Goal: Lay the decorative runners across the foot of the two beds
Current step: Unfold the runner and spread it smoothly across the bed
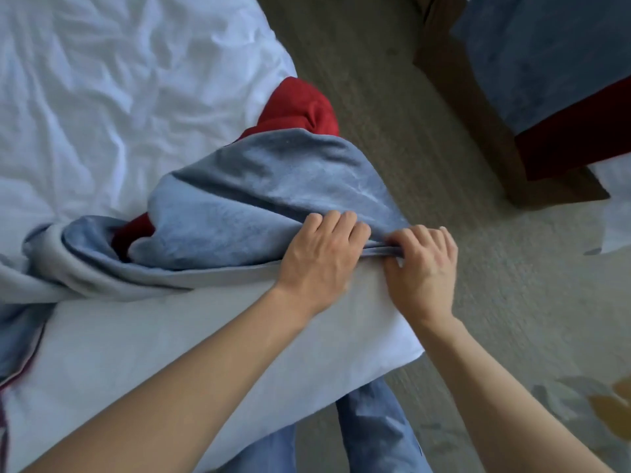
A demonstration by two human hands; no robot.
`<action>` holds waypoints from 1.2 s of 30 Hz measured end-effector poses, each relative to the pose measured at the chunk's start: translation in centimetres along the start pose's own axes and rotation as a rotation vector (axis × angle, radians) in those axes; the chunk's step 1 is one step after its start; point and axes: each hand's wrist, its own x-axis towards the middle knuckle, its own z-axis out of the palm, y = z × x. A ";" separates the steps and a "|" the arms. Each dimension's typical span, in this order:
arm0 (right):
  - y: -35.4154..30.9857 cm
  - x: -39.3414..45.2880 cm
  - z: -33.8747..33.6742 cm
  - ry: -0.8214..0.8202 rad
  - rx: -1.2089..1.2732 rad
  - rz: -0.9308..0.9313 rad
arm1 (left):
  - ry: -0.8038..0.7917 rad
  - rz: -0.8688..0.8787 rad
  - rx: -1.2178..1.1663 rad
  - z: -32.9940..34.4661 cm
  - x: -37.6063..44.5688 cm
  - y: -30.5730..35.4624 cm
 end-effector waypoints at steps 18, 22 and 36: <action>-13.7 -5.9 1.9 0.021 -0.171 -0.177 | 0.189 -0.208 -0.007 -2.6 -17.6 -14.0; -17.7 -8.0 1.7 0.019 -0.161 -0.147 | 0.171 -0.237 0.020 -3.0 -21.1 -18.8; -37.7 -5.1 6.6 -0.115 -0.103 -0.211 | 0.329 -0.284 -0.191 -2.2 -31.4 -19.8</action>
